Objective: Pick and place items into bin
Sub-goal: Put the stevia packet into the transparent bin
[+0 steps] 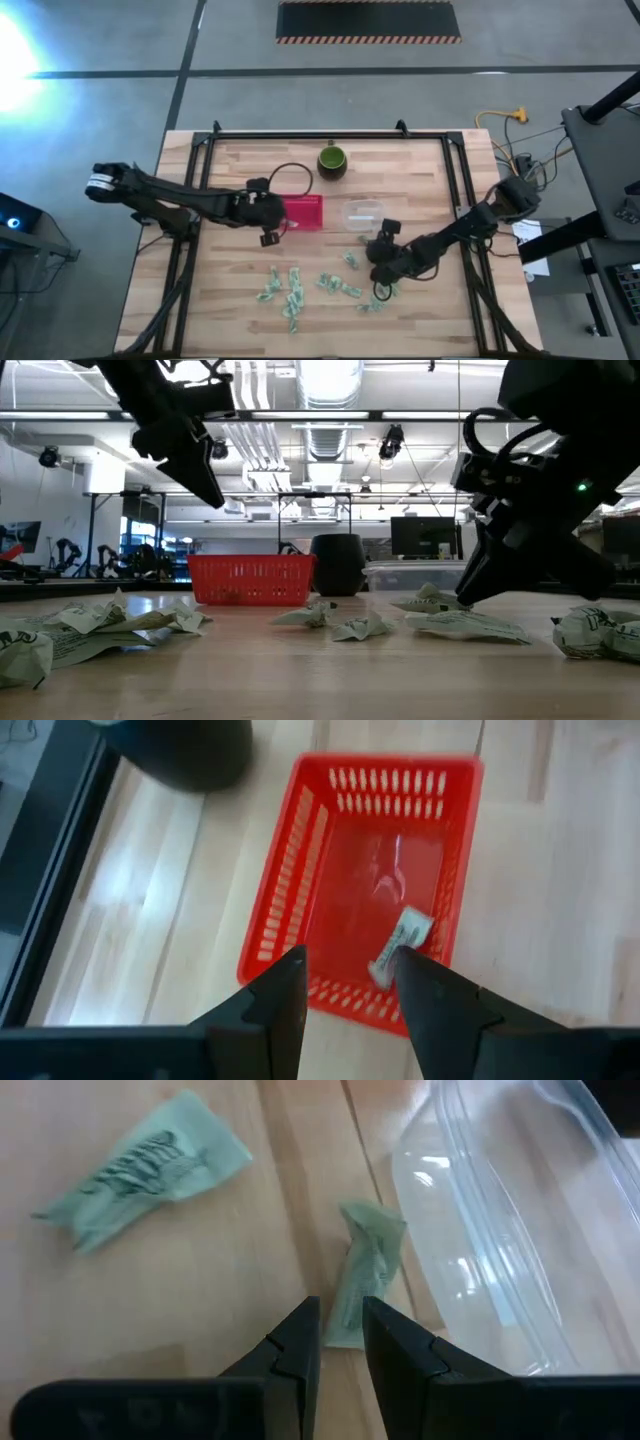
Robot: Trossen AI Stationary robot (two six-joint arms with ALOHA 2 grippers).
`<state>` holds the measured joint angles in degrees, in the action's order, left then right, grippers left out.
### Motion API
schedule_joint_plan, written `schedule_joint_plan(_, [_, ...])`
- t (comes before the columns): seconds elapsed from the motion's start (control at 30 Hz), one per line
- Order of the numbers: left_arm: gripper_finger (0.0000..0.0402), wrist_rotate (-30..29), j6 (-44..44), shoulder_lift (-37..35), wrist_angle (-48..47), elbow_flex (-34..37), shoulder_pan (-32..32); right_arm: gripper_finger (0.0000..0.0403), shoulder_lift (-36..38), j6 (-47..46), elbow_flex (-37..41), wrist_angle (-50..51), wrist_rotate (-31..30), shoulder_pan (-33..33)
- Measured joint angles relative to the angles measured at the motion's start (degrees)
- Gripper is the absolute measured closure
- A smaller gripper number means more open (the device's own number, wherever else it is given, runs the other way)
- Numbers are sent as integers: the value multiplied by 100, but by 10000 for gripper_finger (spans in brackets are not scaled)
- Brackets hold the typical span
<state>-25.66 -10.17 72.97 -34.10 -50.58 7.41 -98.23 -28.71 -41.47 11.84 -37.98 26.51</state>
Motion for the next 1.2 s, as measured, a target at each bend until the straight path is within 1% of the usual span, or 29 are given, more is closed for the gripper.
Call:
schedule_joint_plan(0.23, [267,1,2,-81,54,121,6,335,114,12,-11,-3,-169,11])
schedule_joint_plan(0.63, [267,3,4,-19,65,121,10,335,-3,-398,25,7,-46,-96])
schedule_joint_plan(0.8, [267,3,4,-17,67,121,10,335,10,-543,37,18,529,-208])
schedule_joint_plan(0.9, [267,4,7,-17,67,121,10,335,15,-553,37,8,637,-211])
schedule_joint_plan(1.0, [267,5,7,-15,67,121,17,335,37,-554,23,-1,779,-159])
schedule_joint_plan(1.2, [267,5,5,-15,67,121,17,335,60,-537,-139,22,1376,61])
